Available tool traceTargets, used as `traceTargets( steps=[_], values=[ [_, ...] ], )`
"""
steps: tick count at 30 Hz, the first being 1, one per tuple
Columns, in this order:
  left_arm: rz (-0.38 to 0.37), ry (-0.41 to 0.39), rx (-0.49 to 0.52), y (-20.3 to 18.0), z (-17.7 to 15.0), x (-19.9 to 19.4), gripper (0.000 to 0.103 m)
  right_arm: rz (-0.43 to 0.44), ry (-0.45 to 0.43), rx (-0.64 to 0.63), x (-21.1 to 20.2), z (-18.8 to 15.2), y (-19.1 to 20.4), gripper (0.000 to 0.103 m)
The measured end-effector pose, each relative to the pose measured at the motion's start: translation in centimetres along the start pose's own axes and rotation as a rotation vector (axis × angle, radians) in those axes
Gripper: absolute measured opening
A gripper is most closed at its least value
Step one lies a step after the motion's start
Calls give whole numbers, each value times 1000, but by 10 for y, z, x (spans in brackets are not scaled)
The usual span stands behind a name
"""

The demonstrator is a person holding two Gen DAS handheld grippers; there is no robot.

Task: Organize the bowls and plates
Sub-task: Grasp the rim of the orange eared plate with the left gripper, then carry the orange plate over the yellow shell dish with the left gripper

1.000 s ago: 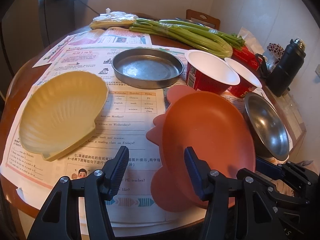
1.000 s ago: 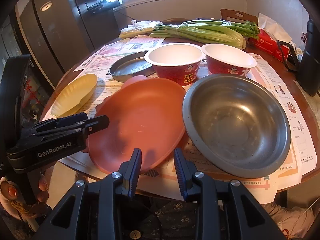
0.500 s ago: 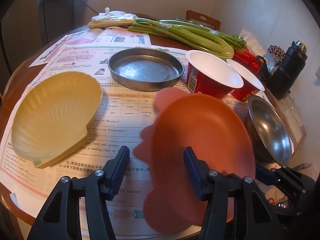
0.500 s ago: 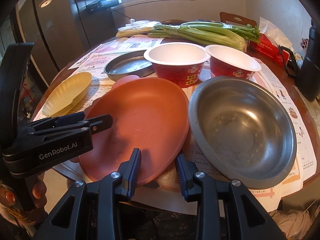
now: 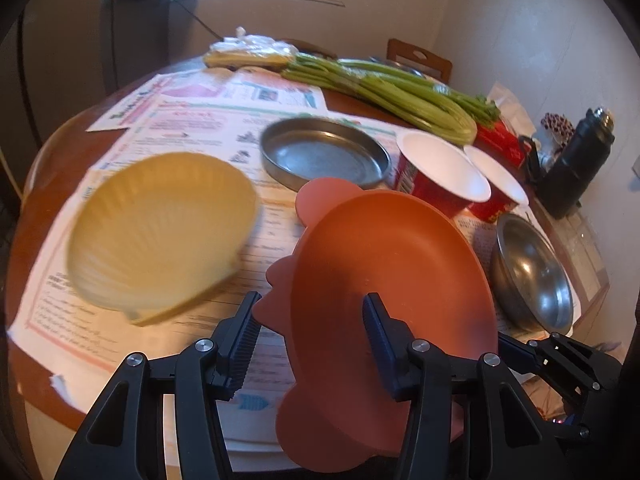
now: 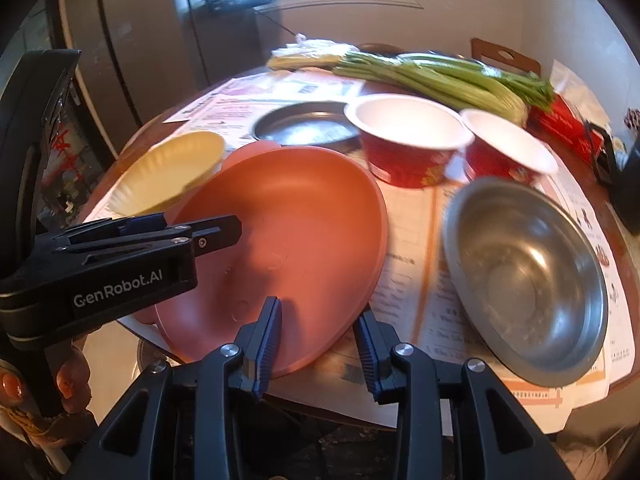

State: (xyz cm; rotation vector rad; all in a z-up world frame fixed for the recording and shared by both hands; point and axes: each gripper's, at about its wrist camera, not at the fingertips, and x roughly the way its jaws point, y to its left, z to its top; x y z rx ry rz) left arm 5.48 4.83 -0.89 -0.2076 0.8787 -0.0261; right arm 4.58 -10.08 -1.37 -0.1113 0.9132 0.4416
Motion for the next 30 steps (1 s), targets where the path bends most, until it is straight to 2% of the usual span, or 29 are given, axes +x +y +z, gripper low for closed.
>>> traceTargets(
  steps=[9, 18, 30],
  values=[
    [58, -75, -80, 41, 5, -30, 53, 53, -30, -77, -5, 21, 41, 37],
    [102, -110, -182, 88, 3, -43, 53, 105, -36, -156, 7, 39, 83, 37],
    [150, -150, -205, 117, 28, -50, 54, 172, -38, -181, 23, 71, 110, 37]
  ],
)
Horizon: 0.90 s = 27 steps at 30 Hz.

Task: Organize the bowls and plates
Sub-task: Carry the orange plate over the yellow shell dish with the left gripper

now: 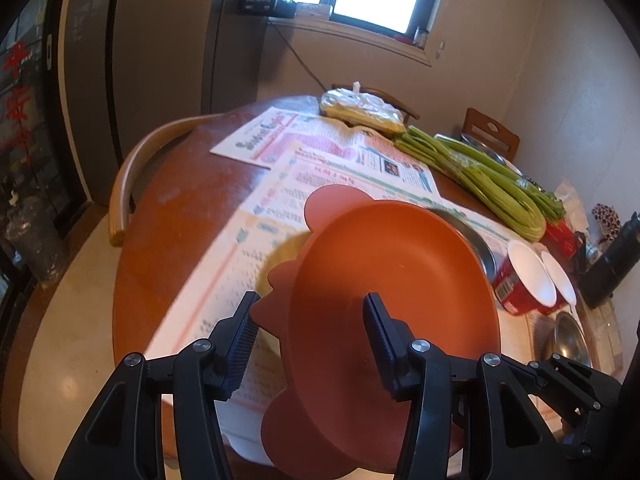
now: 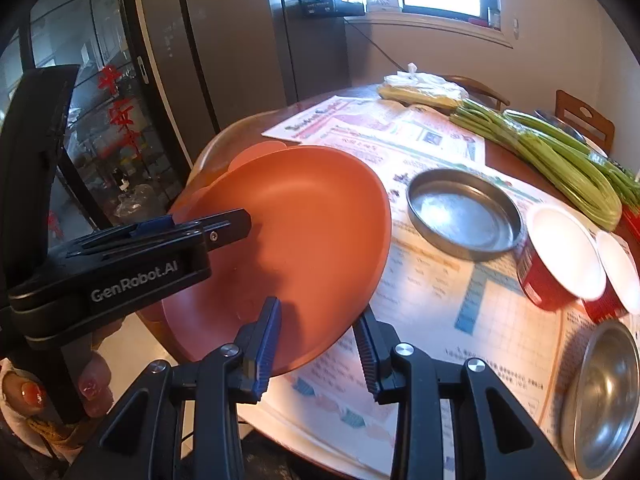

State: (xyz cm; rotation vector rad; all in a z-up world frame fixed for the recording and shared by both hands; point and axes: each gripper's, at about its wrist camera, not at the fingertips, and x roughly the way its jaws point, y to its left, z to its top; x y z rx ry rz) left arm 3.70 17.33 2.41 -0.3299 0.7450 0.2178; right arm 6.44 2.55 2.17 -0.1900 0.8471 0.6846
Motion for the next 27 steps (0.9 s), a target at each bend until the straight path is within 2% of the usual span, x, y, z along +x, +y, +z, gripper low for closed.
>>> traceTargets(
  steps=[12, 27],
  values=[
    [37, -37, 2, 9, 56, 10, 54, 30, -46, 8, 10, 44, 5, 37],
    [60, 71, 10, 13, 46, 67, 54, 47, 51, 67, 50, 29, -2, 38]
  ],
)
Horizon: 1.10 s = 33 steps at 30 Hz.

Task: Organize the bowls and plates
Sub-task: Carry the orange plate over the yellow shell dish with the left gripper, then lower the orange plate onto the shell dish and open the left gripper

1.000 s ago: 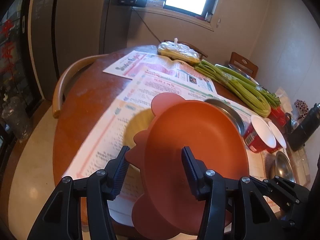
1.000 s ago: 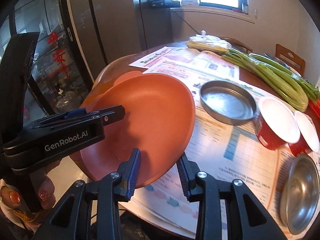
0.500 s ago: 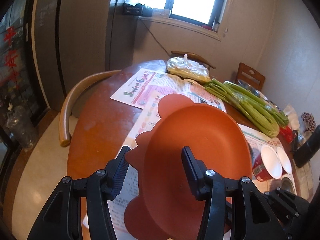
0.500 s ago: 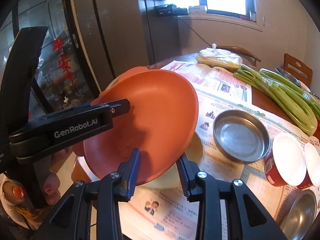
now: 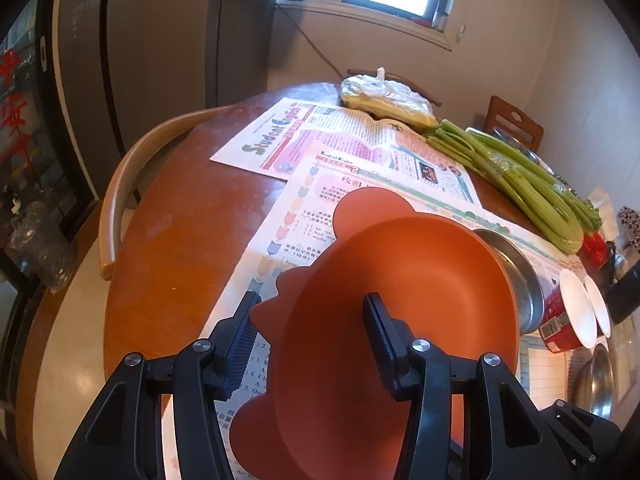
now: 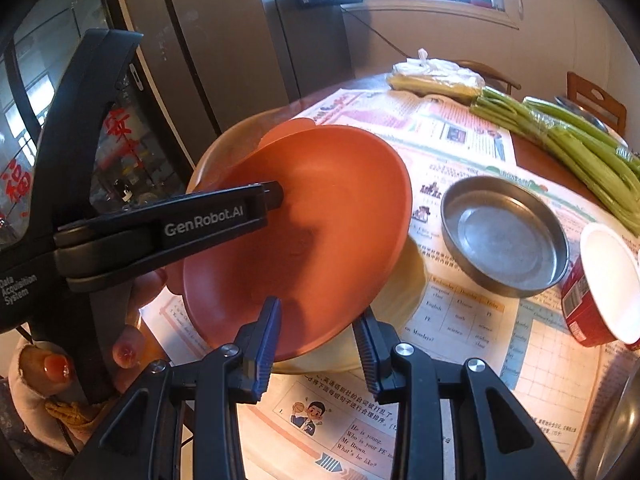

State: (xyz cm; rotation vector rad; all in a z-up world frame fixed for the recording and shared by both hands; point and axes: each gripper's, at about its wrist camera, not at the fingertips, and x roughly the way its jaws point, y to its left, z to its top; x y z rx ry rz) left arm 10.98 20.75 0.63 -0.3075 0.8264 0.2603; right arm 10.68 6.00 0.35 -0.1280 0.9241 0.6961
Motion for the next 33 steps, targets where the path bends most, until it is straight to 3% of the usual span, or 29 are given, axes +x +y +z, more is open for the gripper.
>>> traceTargets(
  steps=[16, 33],
  values=[
    [11, 24, 2, -1, -6, 24, 54, -5, 38, 21, 14, -6, -5, 38],
    [22, 32, -3, 2, -7, 25, 55, 14, 24, 41, 3, -8, -8, 38]
  ],
)
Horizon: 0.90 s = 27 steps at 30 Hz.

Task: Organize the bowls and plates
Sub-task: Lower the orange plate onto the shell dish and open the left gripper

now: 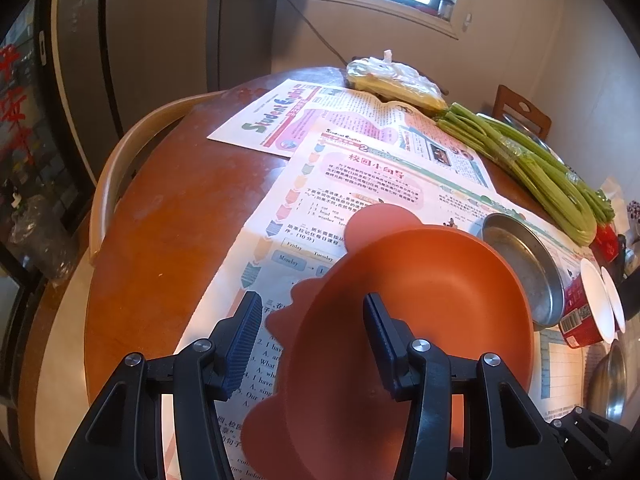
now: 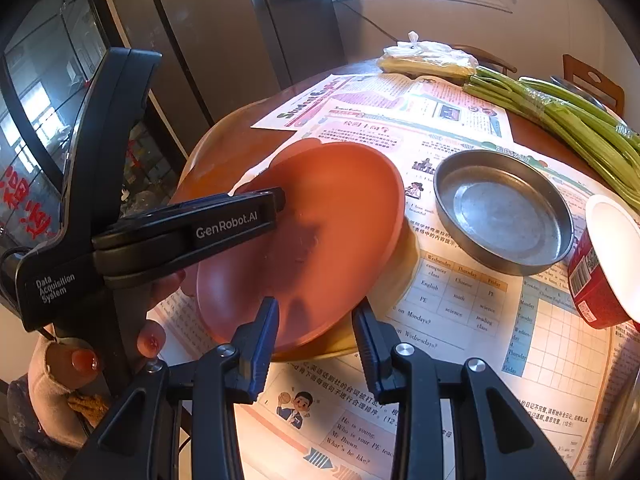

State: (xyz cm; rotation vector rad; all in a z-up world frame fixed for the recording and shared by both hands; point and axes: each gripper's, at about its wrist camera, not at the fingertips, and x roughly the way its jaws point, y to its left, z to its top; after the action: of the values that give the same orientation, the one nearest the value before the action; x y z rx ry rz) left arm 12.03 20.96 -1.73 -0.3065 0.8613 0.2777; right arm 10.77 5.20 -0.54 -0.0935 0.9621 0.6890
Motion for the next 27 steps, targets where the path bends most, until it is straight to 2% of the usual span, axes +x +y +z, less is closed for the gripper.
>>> traceTargets(
  steps=[8, 15, 27],
  values=[
    [-5, -3, -15, 3, -2, -5, 55, -9, -15, -26, -7, -3, 3, 38],
    [-14, -10, -3, 1, -7, -15, 56, 18, -18, -16, -12, -4, 1, 38],
    [-38, -53, 62, -22, -10, -51, 56, -45, -104, -8, -42, -8, -8, 38]
  ],
)
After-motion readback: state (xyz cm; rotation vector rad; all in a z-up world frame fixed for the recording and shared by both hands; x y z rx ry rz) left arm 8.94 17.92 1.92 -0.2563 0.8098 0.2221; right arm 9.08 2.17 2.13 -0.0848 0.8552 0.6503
